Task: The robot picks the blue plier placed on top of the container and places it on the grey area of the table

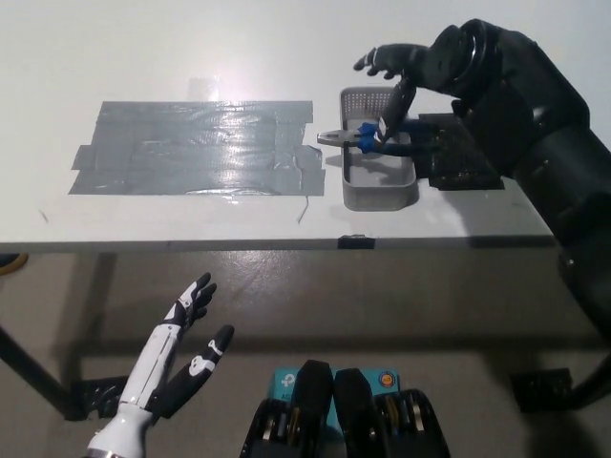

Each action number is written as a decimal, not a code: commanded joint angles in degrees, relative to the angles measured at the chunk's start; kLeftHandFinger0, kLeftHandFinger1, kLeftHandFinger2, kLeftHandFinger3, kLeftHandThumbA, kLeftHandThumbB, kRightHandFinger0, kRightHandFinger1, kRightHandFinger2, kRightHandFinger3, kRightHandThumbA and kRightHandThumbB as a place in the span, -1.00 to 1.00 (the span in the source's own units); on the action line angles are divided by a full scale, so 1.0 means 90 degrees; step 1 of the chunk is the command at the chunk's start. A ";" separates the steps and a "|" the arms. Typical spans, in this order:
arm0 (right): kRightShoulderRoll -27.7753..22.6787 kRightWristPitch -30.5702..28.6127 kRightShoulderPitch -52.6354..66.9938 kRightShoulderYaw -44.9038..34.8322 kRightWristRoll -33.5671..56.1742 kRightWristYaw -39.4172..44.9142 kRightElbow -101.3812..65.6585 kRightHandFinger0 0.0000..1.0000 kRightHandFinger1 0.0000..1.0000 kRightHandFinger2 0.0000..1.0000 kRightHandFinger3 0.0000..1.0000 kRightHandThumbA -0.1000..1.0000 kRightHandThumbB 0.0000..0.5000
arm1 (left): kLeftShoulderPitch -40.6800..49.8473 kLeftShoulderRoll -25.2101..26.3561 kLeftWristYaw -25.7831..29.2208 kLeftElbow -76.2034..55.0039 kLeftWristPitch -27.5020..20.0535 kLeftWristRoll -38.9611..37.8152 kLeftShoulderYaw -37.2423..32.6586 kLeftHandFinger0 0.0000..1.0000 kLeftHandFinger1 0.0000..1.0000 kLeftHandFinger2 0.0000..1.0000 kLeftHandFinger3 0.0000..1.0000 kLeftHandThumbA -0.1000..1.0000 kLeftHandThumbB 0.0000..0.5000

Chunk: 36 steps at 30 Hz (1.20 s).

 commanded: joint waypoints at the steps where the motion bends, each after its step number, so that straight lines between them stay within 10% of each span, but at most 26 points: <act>1: 0.0003 -0.0488 -0.0586 0.0009 -0.0036 0.0075 0.0223 1.00 1.00 1.00 1.00 1.00 0.17 | -0.0091 0.0089 -0.0104 -0.0221 -0.0034 0.0042 0.0018 1.00 1.00 1.00 1.00 0.62 -0.73; 36: 0.0385 -0.0654 -0.0705 0.0116 -0.0236 -0.0088 0.1036 1.00 1.00 1.00 1.00 1.00 0.27 | -0.0202 0.0138 -0.0182 -0.0234 -0.0147 0.0238 -0.0036 1.00 1.00 1.00 1.00 0.68 -0.76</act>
